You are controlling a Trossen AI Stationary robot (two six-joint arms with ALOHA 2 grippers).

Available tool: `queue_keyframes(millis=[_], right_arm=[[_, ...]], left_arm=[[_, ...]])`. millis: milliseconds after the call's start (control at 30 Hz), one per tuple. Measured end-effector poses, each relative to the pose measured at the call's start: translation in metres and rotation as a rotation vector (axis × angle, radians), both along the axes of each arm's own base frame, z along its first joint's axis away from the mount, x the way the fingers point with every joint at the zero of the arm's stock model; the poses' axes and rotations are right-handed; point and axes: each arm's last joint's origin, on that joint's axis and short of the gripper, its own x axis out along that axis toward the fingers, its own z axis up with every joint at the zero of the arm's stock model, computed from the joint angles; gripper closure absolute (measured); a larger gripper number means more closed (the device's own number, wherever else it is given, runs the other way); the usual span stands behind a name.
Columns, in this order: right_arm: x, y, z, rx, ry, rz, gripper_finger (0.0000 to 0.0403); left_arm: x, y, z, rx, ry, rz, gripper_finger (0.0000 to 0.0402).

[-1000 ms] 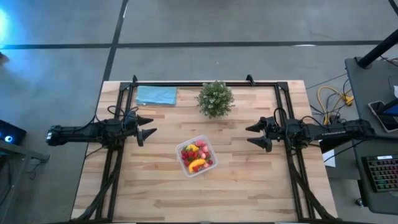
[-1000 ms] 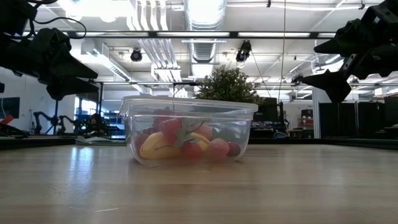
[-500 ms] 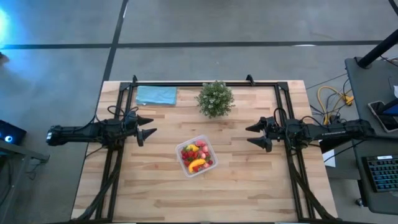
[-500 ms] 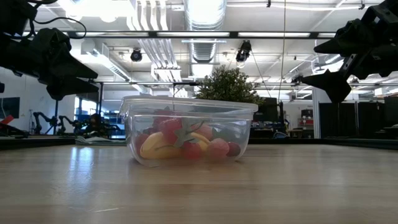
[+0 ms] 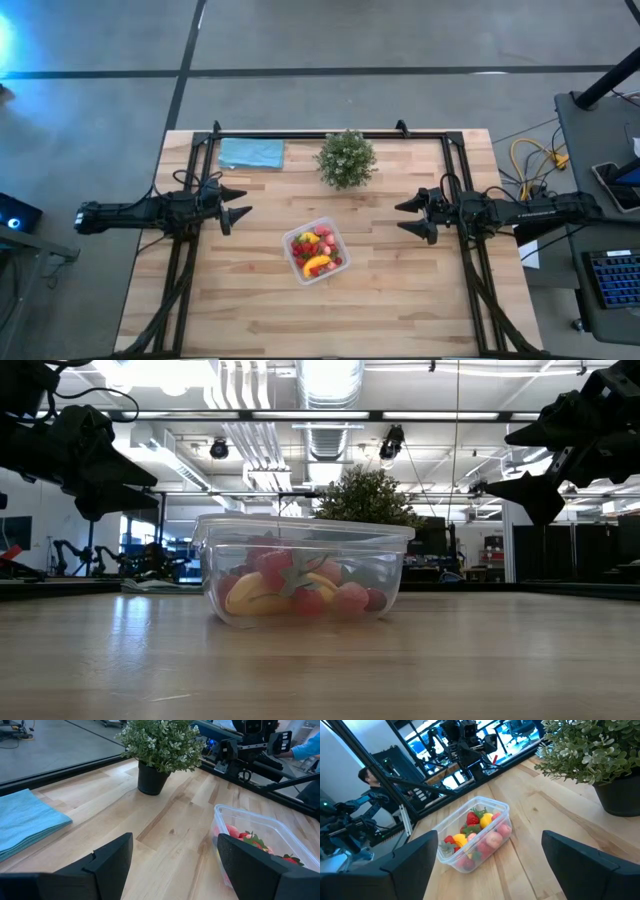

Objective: Pick and placing Produce into tupperware
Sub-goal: Return to Home Position

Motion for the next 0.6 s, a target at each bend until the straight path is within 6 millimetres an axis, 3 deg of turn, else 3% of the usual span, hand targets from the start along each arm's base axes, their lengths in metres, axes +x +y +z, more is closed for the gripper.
queue_keyframes(millis=[600], right_arm=[[0.0000,0.0000,0.0000,0.000,0.000,0.000,0.0053]], left_arm=[[0.0000,0.0000,-0.0001,0.000,0.001,0.000,0.0125]])
